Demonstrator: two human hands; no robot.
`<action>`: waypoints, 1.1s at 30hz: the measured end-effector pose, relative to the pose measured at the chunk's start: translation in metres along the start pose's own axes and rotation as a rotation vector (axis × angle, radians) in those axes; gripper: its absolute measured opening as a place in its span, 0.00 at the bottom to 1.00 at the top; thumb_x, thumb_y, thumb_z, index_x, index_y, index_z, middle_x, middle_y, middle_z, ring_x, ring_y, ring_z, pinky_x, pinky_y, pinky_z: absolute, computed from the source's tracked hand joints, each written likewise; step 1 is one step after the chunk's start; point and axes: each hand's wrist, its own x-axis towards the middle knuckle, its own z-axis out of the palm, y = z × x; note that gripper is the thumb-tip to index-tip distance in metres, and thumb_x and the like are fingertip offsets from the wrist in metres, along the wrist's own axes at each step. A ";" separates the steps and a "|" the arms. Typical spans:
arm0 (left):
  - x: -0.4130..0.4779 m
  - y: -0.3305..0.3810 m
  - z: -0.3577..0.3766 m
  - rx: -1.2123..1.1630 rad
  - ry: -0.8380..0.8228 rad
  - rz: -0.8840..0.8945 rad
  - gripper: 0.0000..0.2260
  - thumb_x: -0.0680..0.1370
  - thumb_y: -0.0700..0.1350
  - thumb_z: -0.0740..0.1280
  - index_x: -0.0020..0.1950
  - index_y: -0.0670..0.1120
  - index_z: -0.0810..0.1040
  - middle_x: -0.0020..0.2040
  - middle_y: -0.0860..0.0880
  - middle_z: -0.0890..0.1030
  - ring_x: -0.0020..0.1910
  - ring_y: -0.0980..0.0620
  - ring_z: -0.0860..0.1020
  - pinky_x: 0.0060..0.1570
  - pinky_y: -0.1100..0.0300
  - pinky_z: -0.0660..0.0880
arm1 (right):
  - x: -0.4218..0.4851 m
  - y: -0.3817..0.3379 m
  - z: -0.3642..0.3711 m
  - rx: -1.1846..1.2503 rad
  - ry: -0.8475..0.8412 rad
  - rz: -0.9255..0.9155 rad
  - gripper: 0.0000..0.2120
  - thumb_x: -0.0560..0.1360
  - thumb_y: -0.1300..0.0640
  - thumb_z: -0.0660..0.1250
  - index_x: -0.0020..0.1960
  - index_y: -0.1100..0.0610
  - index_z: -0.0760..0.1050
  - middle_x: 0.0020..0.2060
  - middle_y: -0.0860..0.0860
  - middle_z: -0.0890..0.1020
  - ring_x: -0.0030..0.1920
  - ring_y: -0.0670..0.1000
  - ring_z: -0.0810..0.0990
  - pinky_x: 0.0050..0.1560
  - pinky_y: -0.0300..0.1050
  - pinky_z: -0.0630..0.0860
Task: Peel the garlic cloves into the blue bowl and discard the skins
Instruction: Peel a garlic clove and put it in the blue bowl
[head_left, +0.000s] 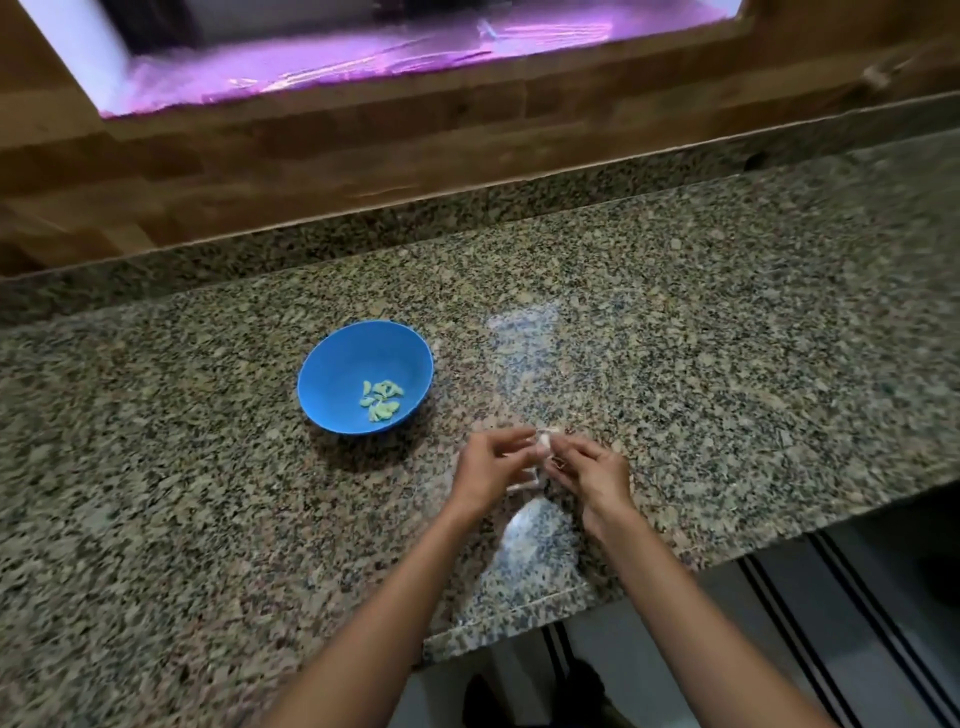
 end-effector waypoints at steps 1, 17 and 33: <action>0.001 -0.005 0.005 -0.022 0.010 0.008 0.15 0.72 0.38 0.72 0.59 0.41 0.79 0.50 0.42 0.84 0.45 0.45 0.83 0.47 0.53 0.81 | -0.003 -0.004 0.002 0.029 -0.012 0.021 0.06 0.72 0.66 0.67 0.49 0.66 0.78 0.41 0.55 0.83 0.36 0.48 0.83 0.38 0.39 0.81; -0.002 0.013 0.014 -0.098 0.217 0.150 0.09 0.74 0.38 0.70 0.54 0.39 0.82 0.44 0.44 0.85 0.41 0.49 0.83 0.40 0.59 0.81 | 0.004 -0.033 -0.001 -0.224 -0.332 -0.101 0.11 0.75 0.61 0.66 0.56 0.62 0.78 0.49 0.54 0.82 0.46 0.50 0.82 0.45 0.40 0.80; 0.000 0.021 0.018 -0.222 0.123 0.138 0.12 0.70 0.39 0.73 0.51 0.35 0.82 0.45 0.39 0.84 0.45 0.43 0.84 0.45 0.54 0.81 | 0.008 -0.049 -0.011 -0.139 -0.393 0.031 0.12 0.71 0.64 0.69 0.54 0.61 0.78 0.49 0.56 0.83 0.46 0.53 0.84 0.44 0.46 0.82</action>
